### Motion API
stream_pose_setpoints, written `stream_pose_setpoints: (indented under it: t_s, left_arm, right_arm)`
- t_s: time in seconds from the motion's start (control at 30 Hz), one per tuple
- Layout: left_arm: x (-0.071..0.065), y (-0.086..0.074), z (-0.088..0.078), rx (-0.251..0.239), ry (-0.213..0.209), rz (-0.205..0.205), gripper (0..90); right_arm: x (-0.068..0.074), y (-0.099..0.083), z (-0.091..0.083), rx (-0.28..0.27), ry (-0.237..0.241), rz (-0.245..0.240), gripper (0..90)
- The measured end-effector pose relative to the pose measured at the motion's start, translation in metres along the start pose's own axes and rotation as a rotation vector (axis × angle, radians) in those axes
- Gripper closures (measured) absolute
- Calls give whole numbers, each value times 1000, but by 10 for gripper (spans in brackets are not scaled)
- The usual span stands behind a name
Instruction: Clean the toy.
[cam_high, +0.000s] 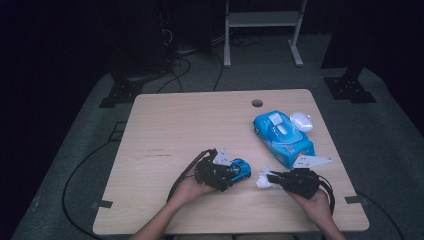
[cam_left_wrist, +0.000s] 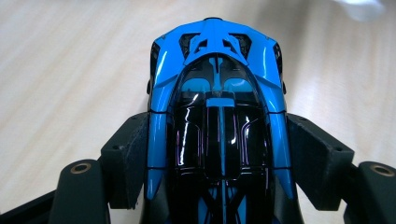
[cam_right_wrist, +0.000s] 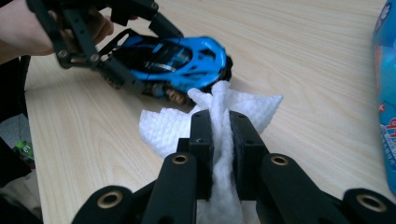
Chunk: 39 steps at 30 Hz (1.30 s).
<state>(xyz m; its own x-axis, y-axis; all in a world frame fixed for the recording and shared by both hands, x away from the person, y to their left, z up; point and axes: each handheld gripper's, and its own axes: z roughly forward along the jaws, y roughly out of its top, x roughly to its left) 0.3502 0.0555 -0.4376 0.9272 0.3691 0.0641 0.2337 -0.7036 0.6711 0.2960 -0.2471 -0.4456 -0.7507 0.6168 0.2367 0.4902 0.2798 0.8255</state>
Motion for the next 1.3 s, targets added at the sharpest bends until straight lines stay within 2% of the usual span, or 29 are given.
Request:
stream_pose_setpoints:
  t_s: [0.07, 0.17, 0.33, 0.47, 0.67, 0.93, 1.07, 1.3]
  left_arm:
    - [8, 2, -1, -7, 24, -11, 280]
    - [20, 5, -3, -13, 38, -34, 280]
    - [36, 8, 3, -13, 80, -61, 280]
    - [47, 10, 10, -9, 80, -84, 280]
    - [56, 13, 18, 5, 99, -87, 280]
    - [63, 11, 25, 29, 97, -103, 280]
    - [68, 10, 26, 23, 97, -120, 280]
    - [72, 10, 27, 24, 100, -125, 280]
  right_arm:
    - [-1, 1, 0, -2, -1, 1, 801]
    - [-3, 3, 3, 0, 3, 4, 801]
    - [-6, 4, 6, 3, 2, 0, 801]
    - [-8, 5, 8, 5, -2, 6, 801]
    - [-10, 7, 11, 11, -2, 6, 801]
    - [-11, 5, 11, 18, -9, 8, 801]
    - [-12, 5, 11, 17, -13, 11, 801]
    - [-12, 4, 10, 18, -15, 14, 801]
